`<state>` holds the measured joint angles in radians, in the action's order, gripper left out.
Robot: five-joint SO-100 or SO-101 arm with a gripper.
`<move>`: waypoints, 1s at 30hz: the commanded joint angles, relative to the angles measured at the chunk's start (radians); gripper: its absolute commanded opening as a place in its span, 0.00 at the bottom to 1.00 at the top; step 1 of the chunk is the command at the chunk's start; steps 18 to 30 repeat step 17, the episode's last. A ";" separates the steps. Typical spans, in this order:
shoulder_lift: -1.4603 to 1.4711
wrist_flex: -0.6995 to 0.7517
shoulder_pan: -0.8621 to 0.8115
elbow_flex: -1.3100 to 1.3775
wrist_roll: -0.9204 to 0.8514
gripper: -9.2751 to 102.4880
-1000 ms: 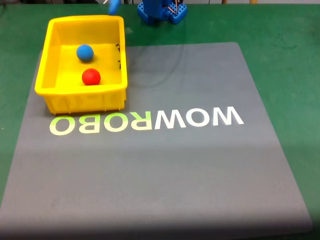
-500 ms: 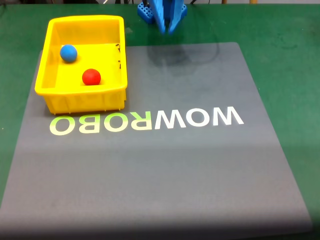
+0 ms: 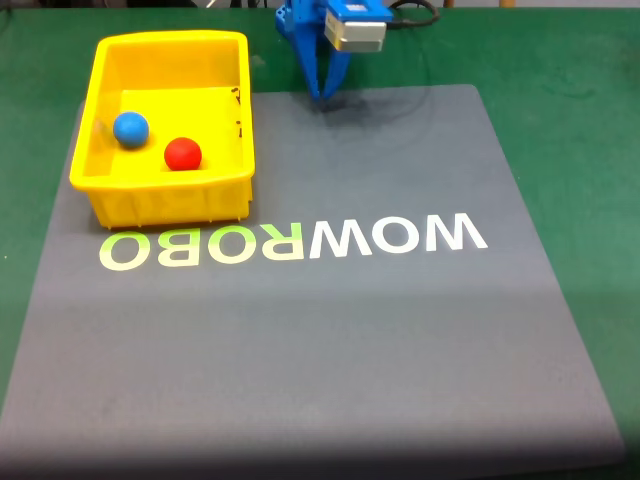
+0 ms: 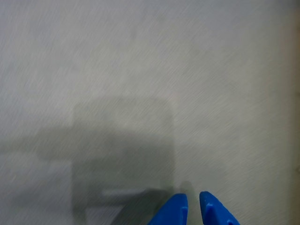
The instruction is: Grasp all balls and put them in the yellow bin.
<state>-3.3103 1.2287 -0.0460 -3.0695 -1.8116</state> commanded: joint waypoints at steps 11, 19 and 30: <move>0.026 0.104 -0.011 -0.031 0.043 0.08; 0.023 0.104 -0.011 -0.031 0.058 0.08; 0.023 0.104 -0.011 -0.031 0.058 0.08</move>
